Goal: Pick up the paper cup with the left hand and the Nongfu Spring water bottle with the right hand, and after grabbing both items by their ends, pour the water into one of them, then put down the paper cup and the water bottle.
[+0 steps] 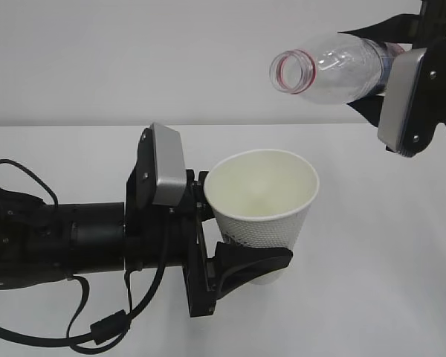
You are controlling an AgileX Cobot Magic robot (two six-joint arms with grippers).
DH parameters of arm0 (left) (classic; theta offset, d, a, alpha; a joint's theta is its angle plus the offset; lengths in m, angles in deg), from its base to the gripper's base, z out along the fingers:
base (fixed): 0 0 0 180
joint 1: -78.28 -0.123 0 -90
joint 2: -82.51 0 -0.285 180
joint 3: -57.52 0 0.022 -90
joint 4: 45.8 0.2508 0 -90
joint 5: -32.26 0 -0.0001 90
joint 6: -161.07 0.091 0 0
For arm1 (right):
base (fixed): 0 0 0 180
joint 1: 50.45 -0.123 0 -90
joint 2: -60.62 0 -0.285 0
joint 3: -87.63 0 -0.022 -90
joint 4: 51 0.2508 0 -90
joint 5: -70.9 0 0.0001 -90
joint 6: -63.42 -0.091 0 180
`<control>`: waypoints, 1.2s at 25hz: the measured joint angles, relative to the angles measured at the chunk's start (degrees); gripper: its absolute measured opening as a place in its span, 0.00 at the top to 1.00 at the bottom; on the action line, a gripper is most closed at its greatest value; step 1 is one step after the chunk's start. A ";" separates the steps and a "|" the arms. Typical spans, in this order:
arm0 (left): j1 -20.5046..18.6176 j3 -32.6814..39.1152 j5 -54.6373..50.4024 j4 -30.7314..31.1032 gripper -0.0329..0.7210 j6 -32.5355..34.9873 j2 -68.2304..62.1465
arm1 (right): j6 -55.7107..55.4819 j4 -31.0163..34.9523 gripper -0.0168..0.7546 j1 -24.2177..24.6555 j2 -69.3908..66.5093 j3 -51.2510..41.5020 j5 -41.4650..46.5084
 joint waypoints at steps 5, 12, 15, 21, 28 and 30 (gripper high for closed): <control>0.00 0.00 0.24 0.17 0.21 0.00 0.00 | 1.74 0.00 0.35 0.00 0.00 0.00 -1.25; 0.00 0.00 0.34 0.17 0.21 0.00 0.00 | 3.91 0.00 0.35 0.00 0.00 0.00 -2.22; 0.00 0.00 0.34 0.17 0.21 0.00 0.00 | 4.47 0.00 0.35 0.00 0.00 0.00 -2.22; 0.00 0.00 0.34 0.17 0.21 0.00 0.00 | 5.61 0.00 0.35 0.00 0.00 0.00 -2.22; 0.00 0.00 0.34 0.17 0.21 0.00 0.00 | 7.45 0.00 0.35 0.00 0.00 0.00 -2.22; 0.00 0.00 0.34 0.28 0.21 0.00 0.00 | 7.83 0.00 0.36 0.00 0.00 0.00 -2.22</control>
